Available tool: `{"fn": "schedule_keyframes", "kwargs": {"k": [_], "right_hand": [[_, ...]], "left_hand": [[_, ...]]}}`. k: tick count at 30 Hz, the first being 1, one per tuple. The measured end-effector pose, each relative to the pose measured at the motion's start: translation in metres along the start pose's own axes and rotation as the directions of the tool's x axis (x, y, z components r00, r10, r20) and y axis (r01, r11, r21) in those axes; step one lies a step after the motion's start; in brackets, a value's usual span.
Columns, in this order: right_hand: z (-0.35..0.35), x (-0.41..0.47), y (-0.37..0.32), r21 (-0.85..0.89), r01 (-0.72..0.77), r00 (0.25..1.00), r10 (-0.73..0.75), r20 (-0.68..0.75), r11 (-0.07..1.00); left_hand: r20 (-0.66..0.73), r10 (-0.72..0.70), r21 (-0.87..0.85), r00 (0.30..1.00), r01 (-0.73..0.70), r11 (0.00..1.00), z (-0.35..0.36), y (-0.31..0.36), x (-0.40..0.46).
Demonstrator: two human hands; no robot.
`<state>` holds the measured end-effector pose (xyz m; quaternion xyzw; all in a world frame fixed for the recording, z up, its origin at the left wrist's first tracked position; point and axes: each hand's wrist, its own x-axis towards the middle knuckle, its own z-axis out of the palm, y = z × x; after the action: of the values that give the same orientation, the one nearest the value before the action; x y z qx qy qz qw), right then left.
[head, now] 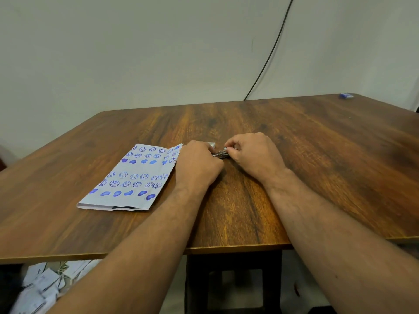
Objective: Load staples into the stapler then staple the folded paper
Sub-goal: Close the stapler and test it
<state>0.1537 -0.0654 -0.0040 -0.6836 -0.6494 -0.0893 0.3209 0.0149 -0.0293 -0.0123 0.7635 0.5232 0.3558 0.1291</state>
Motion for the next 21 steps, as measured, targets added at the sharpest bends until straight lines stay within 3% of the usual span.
{"fn": "schedule_keyframes", "kwargs": {"k": [21], "right_hand": [[-0.0067, -0.0006, 0.0005, 0.064, -0.027, 0.998, 0.023, 0.066, 0.998]], "left_hand": [[-0.025, -0.004, -0.063, 1.000, 0.002, 0.998, 0.0063, -0.0055, 0.0060]]}}
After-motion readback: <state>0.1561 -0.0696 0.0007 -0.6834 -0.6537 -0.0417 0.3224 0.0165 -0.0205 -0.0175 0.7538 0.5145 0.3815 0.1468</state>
